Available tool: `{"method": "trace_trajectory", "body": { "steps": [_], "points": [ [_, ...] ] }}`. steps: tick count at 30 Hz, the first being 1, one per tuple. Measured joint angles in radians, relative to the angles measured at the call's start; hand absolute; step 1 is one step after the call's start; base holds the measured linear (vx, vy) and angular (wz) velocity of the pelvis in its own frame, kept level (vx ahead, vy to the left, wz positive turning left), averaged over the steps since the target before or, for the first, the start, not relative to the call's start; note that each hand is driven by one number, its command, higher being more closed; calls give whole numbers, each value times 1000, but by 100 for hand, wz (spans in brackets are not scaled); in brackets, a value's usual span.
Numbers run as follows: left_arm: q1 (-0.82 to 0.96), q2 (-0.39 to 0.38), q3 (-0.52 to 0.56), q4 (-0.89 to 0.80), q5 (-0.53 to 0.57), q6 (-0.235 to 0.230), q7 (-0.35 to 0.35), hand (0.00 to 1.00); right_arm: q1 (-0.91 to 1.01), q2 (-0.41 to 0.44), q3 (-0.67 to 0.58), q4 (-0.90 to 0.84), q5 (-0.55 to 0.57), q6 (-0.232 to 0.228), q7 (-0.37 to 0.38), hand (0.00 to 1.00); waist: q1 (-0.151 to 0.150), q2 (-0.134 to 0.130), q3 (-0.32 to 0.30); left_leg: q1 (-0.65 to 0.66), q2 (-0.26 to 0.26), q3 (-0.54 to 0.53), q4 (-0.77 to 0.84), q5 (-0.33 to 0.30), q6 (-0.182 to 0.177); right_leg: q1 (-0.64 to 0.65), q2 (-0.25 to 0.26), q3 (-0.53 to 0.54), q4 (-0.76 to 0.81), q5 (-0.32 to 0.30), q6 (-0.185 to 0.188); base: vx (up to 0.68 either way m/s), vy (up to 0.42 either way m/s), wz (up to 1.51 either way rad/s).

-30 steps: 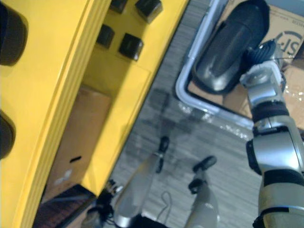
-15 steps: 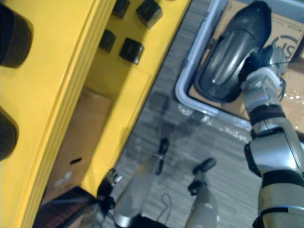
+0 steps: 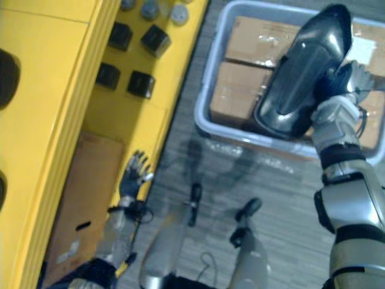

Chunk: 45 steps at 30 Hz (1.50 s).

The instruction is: Walk over and take plastic housings, then place them on the shelf

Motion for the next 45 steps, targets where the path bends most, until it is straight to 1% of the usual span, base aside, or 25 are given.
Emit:
{"method": "trace_trajectory", "body": {
  "steps": [1,2,4,5,7,8,9,10,12,13,15,16,18,19,20,22,26,28,32,34,36,38,39,43,45],
  "points": [
    [-11,5,-1,-8,0,26,-3,0,0,0,-16,-1,-15,-9,-3,100,-6,-9,-3,11,1,2,-15,8,-5,1,2,4,-1,1,-1,24,-73,-7],
    [-19,5,-2,-10,0,40,-3,0,0,1,-29,-2,-19,-16,-10,100,-9,-13,-4,17,1,5,-25,13,-6,1,2,8,-1,2,-2,22,-66,-7],
    [-45,16,-19,-33,3,88,-2,0,1,1,-63,-31,-34,-37,-29,100,-26,-19,-3,39,2,9,-49,24,-10,8,4,16,-2,3,-4,14,-47,-5],
    [-56,21,-28,-35,4,99,-2,0,1,2,-68,-38,-35,-42,-33,100,-31,-19,-3,47,2,10,-56,27,-11,14,5,17,-5,4,-5,8,-34,-7],
    [-93,38,-35,-59,40,146,3,0,6,9,-79,-62,-56,-67,-37,100,-40,-30,-6,77,7,23,-73,30,-15,36,14,24,-21,8,-9,7,-38,-13],
    [-100,42,-34,-69,44,151,7,0,11,9,-81,-79,-63,-74,-38,100,-42,-35,-7,82,9,27,-78,31,-17,37,15,27,-23,8,-9,6,-41,-14],
    [-116,56,-34,-82,66,164,10,0,19,12,-87,-116,-76,-89,-38,100,-50,-46,-10,90,10,32,-90,36,-19,38,17,31,-27,8,-10,9,-31,-8],
    [-127,67,-35,-87,78,172,11,0,22,16,-95,-135,-80,-102,-38,100,-57,-50,-9,96,11,32,-95,39,-21,43,19,30,-30,10,-12,12,-45,-7],
    [-177,103,-33,-92,87,209,13,0,61,44,-132,-218,-118,-142,-38,100,-79,-67,-11,135,15,36,-112,41,-25,77,29,33,-47,13,-13,21,-40,-5],
    [-188,113,-33,-96,102,218,13,0,74,52,-136,-242,-124,-152,-38,100,-82,-72,-11,147,16,39,-119,42,-26,87,31,35,-51,13,-13,31,-30,-13],
    [-242,138,-32,-113,121,255,15,0,134,75,-155,-354,-161,-187,-37,100,-87,-96,-22,184,20,58,-143,46,-32,106,36,50,-64,13,-14,29,-28,-21],
    [-255,145,-33,-116,122,260,16,0,145,84,-155,-377,-167,-196,-37,100,-92,-102,-26,191,21,62,-149,47,-33,108,38,53,-65,13,-14,35,-24,-12],
    [-304,156,-31,-123,143,291,18,0,194,129,-155,-465,-203,-225,-32,100,-124,-130,-40,211,21,65,-161,50,-35,126,40,54,-74,14,-14,42,-12,-4],
    [-314,156,-32,-124,149,297,19,0,206,142,-155,-480,-211,-233,-28,100,-131,-133,-42,222,21,66,-165,50,-35,135,41,54,-76,14,-14,28,1,-8],
    [-333,154,-38,-124,150,316,20,0,236,166,-155,-513,-229,-241,-13,100,-137,-146,-54,238,21,75,-176,50,-35,143,42,61,-83,14,-13,33,3,-17],
    [-364,148,-41,-124,153,345,29,0,285,209,-153,-553,-236,-266,8,100,-139,-163,-67,268,23,92,-191,50,-35,165,46,75,-100,19,-10,36,1,-19],
    [-394,138,-87,-122,162,388,46,0,351,275,-138,-558,-274,-287,30,100,-142,-170,-101,285,23,93,-197,49,-36,185,51,75,-114,22,-9,6,-1,-2],
    [-395,126,-109,-95,160,413,53,0,376,304,-92,-558,-306,-302,54,100,-142,-171,-112,315,23,95,-202,47,-39,218,55,75,-127,24,-8,0,0,0],
    [-396,105,-120,-66,138,431,48,0,385,332,-55,-559,-321,-310,71,100,-142,-174,-140,317,22,99,-202,47,-40,225,56,75,-139,29,-8,0,0,0],
    [-397,107,-128,-45,92,445,34,0,388,336,-54,-558,-339,-316,75,100,-140,-174,-143,327,22,103,-202,47,-39,233,56,77,-140,31,-8,-20,-6,-4],
    [-397,108,-146,-30,59,446,27,0,391,336,-51,-557,-349,-317,74,100,-139,-175,-148,329,20,103,-201,46,-39,238,56,77,-147,31,-8,0,0,0],
    [-397,107,-151,-5,57,447,19,0,392,335,-33,-550,-351,-317,74,100,-139,-177,-160,329,19,106,-202,46,-39,242,57,77,-162,37,-7,-2,-8,-2],
    [-397,109,-156,3,32,447,2,0,392,335,-30,-550,-352,-317,74,100,-140,-177,-164,329,19,106,-202,46,-39,243,57,77,-167,39,-6,0,-19,-4],
    [-397,108,-184,34,19,442,-35,0,393,332,-15,-535,-355,-318,74,100,-140,-177,-179,328,18,99,-204,47,-39,245,58,75,-170,42,-6,7,-5,1],
    [-397,107,-196,36,-11,440,-53,0,393,332,-14,-530,-359,-319,74,100,-140,-180,-182,328,16,94,-206,47,-39,246,57,72,-170,44,-6,24,-13,4]
  ]
}}
